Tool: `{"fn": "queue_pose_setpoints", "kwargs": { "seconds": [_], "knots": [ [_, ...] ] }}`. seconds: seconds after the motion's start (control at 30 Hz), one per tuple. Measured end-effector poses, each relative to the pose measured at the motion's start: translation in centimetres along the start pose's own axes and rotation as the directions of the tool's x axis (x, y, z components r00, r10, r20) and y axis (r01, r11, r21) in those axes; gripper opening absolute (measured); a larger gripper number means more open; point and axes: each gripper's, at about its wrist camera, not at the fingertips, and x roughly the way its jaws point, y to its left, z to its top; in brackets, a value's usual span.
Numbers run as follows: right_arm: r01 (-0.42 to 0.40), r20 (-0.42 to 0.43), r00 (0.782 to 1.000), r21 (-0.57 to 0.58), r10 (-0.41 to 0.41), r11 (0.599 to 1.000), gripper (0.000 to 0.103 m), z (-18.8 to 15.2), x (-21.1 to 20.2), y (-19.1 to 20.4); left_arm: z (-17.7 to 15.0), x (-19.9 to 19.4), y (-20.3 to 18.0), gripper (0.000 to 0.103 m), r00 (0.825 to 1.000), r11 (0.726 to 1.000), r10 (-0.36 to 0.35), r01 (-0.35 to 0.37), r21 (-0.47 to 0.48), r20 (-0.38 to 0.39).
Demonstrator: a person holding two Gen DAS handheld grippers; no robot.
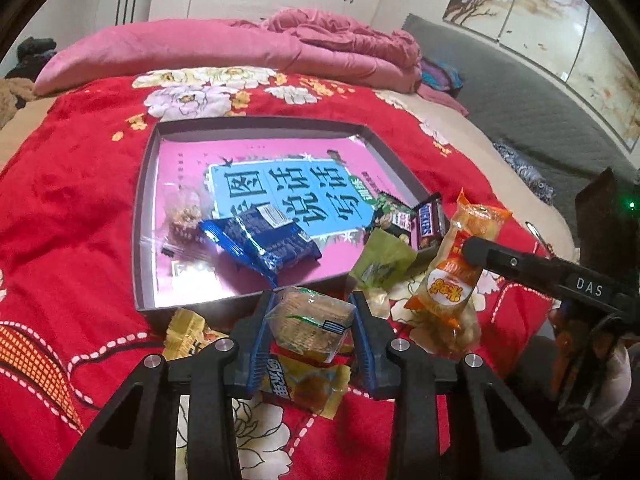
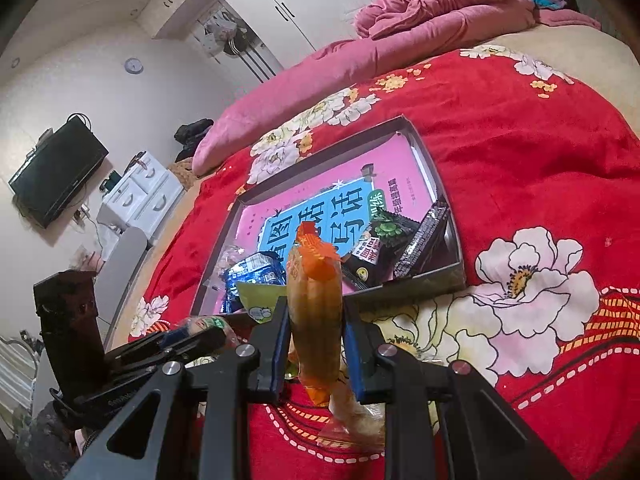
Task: Organize snacks
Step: 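Carry the cake and orange snack bag over the tray with both tools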
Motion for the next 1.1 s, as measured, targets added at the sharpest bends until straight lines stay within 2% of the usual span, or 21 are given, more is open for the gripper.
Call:
{"fn": "queue_pose_setpoints", "kwargs": {
  "seconds": [0.37,0.77,1.1],
  "knots": [
    [-0.001,0.023,1.0,-0.017,0.002,1.0,0.025,0.5,-0.6,0.7,1.0,-1.5,2.0,0.038,0.998,0.998,0.005,-0.001,-0.061,0.057],
    [-0.001,0.04,0.999,-0.006,0.001,1.0,0.025,0.8,-1.1,0.6,2.2,-3.1,5.2,0.038,0.991,0.989,0.062,-0.045,-0.138,0.122],
    [-0.006,0.074,0.997,0.0,0.006,1.0,0.025,1.8,-1.6,0.5,2.3,-3.2,7.0,0.038,0.989,0.978,0.086,-0.061,-0.199,0.124]
  ]
}}
